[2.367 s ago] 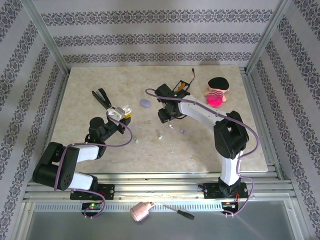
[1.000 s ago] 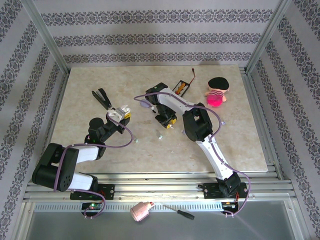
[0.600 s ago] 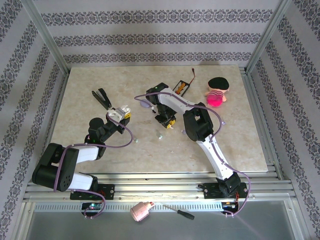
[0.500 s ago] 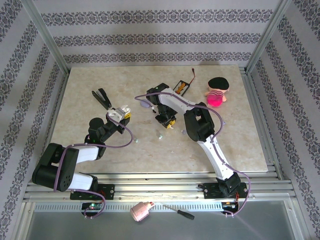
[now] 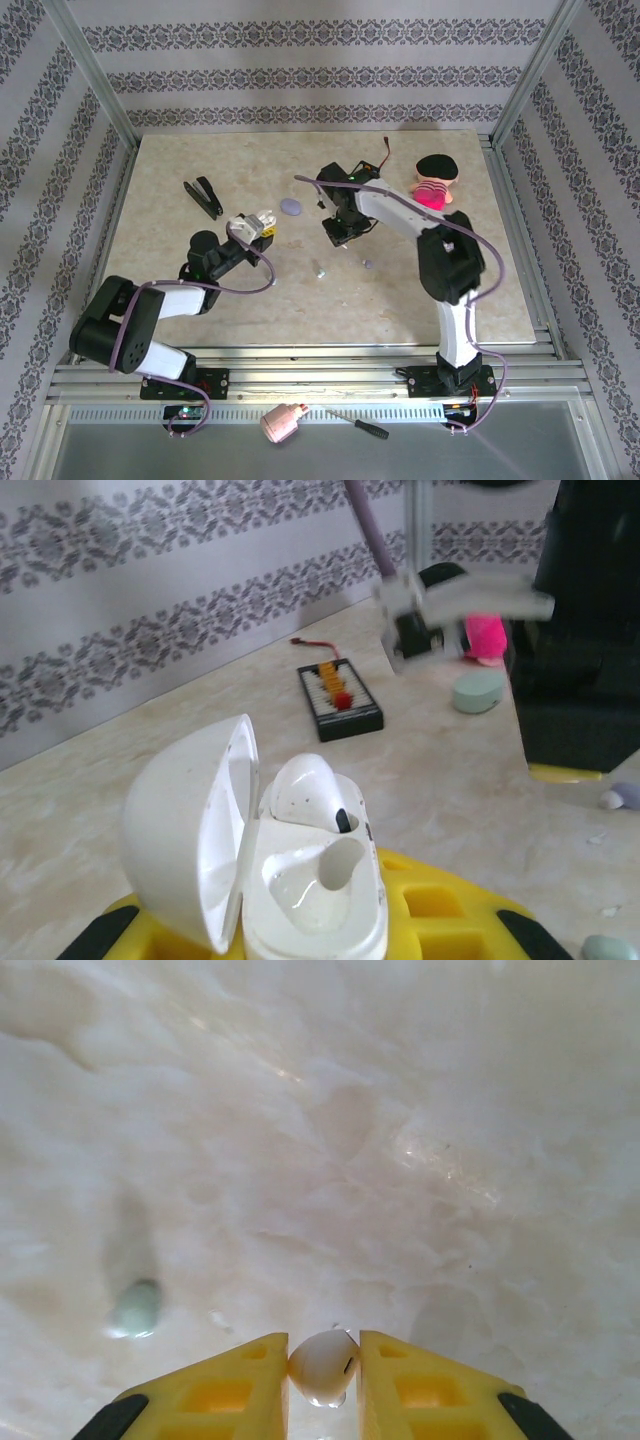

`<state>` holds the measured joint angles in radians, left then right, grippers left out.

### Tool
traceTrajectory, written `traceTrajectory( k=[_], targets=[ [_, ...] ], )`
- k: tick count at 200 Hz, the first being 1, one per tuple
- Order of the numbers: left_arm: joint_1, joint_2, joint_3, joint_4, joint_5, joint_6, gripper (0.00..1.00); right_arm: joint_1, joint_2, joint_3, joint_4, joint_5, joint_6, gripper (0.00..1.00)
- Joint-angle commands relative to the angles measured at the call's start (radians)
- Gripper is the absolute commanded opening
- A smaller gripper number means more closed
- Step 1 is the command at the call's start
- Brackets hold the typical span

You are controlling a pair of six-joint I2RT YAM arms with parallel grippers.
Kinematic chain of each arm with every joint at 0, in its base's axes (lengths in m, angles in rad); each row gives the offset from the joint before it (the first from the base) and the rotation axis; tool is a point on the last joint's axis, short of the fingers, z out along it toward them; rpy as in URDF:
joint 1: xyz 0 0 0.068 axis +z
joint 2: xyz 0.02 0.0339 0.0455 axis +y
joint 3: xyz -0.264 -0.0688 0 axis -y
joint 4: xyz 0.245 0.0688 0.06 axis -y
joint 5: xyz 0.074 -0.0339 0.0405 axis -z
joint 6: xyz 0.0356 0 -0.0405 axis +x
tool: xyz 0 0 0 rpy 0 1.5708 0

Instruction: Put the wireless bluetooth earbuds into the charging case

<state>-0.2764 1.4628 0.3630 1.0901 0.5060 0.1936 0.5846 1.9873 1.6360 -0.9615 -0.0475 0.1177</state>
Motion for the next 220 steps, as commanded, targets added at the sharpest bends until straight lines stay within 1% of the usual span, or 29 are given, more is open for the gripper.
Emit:
traceTrajectory(
  k=[1,20,44,70,92,125,155,196,220],
  targets=[
    [-0.02,0.048,0.043,0.13,0.069,-0.064,0.0,-0.008,-0.137,-0.102,0.201,-0.072,0.053,0.22],
    [-0.031,0.073,0.064,0.169,0.079,-0.089,0.0,-0.011,-0.248,-0.191,0.302,-0.11,0.083,0.21],
    [-0.06,0.083,0.098,0.133,0.068,-0.082,0.0,-0.02,-0.378,-0.308,0.467,-0.212,0.141,0.21],
    [-0.115,0.098,0.133,0.09,0.01,-0.045,0.0,-0.02,-0.463,-0.4,0.613,-0.27,0.211,0.21],
    [-0.151,0.135,0.152,0.116,-0.049,-0.039,0.0,-0.014,-0.511,-0.47,0.762,-0.306,0.273,0.21],
    [-0.181,0.181,0.185,0.137,-0.085,-0.045,0.0,0.001,-0.569,-0.555,0.951,-0.313,0.344,0.21],
    [-0.196,0.211,0.2,0.163,-0.112,-0.048,0.0,0.028,-0.599,-0.608,1.063,-0.286,0.364,0.21],
    [-0.21,0.197,0.219,0.136,-0.12,-0.042,0.0,0.087,-0.585,-0.659,1.244,-0.235,0.368,0.21],
    [-0.213,0.191,0.219,0.134,-0.123,-0.04,0.0,0.097,-0.551,-0.673,1.33,-0.211,0.401,0.2]
  ],
)
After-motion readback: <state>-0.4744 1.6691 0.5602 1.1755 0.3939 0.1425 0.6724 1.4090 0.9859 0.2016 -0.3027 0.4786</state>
